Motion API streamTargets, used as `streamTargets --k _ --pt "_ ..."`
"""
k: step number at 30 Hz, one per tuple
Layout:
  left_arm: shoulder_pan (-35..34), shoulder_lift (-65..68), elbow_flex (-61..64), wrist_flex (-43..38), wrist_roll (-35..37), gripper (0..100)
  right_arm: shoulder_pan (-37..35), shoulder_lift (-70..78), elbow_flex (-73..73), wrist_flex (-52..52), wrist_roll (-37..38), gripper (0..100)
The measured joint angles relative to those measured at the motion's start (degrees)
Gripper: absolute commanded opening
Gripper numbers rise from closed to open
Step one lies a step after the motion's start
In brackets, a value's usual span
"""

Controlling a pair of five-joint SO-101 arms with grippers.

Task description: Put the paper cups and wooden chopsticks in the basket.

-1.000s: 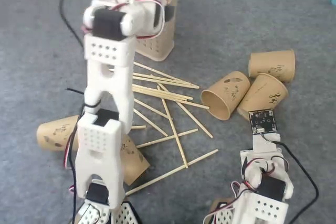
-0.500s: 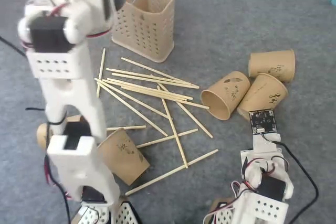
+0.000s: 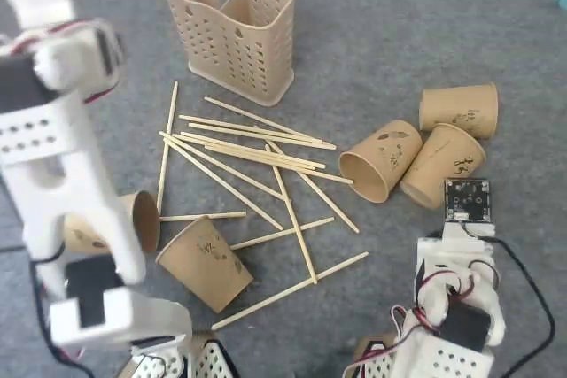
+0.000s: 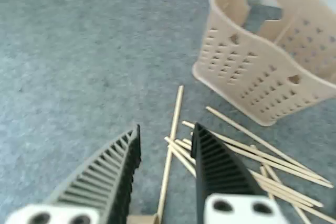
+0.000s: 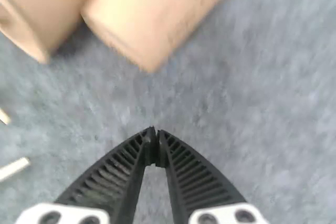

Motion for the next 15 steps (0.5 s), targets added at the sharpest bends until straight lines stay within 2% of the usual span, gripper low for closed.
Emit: streamTargets --k 2,5,9,15 --pt "-2.02 -3.34 6.24 -0.44 -1.23 14 -0.79 0.0 -4.4 0.0 -0.26 0.8" --pt "-5.36 -8.53 17.49 -5.27 -1.49 14 -2.73 -0.18 -10.55 0.0 -0.53 0.8" --pt "-7.21 -17.49 35.16 -14.95 -1.49 14 -4.75 0.7 -16.26 0.09 -0.62 0.8" --pt "-7.56 -33.85 63.74 -30.95 -1.67 14 -6.24 15.91 -25.93 0.53 -4.04 0.9"
